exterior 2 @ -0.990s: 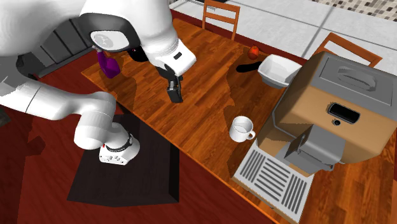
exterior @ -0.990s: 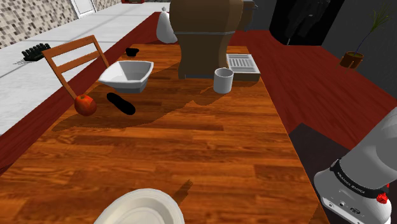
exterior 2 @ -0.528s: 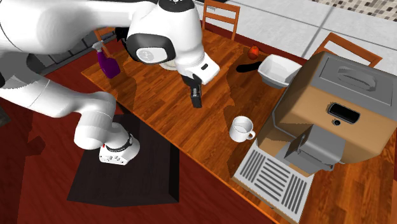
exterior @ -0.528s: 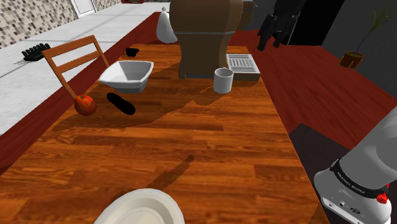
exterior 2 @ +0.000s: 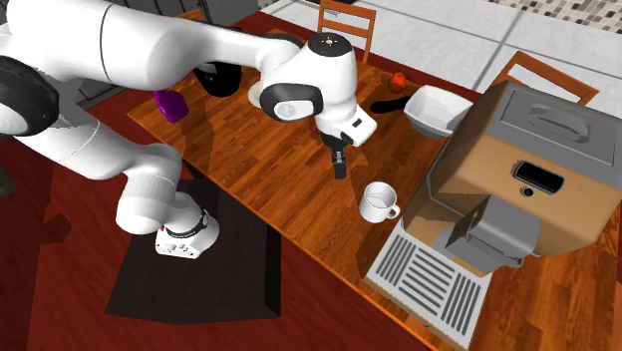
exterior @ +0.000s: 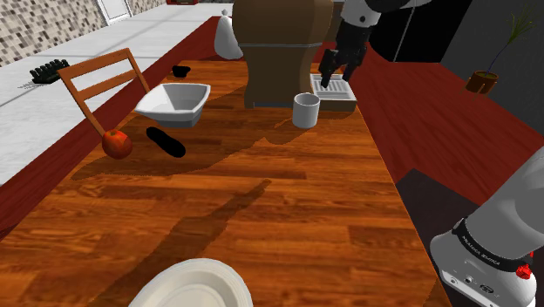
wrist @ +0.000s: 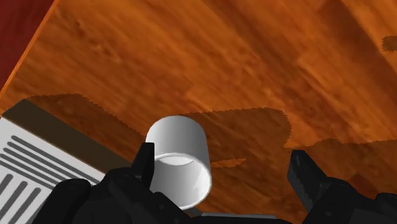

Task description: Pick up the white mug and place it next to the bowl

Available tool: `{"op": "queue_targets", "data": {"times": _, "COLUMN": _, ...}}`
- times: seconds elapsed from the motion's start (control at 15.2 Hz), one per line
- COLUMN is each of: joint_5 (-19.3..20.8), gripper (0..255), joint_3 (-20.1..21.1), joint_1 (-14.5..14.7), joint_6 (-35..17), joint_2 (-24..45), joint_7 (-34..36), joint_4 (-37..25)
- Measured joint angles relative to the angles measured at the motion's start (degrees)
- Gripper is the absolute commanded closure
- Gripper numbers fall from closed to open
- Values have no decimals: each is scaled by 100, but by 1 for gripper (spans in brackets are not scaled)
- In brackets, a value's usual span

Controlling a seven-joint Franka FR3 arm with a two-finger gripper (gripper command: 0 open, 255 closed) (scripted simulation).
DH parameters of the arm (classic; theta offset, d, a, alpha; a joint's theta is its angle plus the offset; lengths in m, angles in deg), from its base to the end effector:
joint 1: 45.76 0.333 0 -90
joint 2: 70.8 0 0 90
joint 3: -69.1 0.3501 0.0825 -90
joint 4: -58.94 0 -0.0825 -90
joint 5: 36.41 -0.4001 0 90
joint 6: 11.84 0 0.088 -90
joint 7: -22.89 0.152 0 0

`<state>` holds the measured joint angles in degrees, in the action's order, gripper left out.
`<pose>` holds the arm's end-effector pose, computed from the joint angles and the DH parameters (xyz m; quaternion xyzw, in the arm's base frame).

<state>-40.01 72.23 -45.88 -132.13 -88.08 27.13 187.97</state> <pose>0.4857 0.0322 0.4828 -0.9967 0.0251 -0.0729 0.0247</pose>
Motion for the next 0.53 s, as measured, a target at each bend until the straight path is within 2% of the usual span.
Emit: {"op": "queue_targets", "data": {"times": 0.53, "joint_5": 466, "gripper": 0, "joint_3": 173, "joint_1": -6, "joint_6": -869, "joint_2": 1676, "joint_7": 469, "joint_4": -826}}
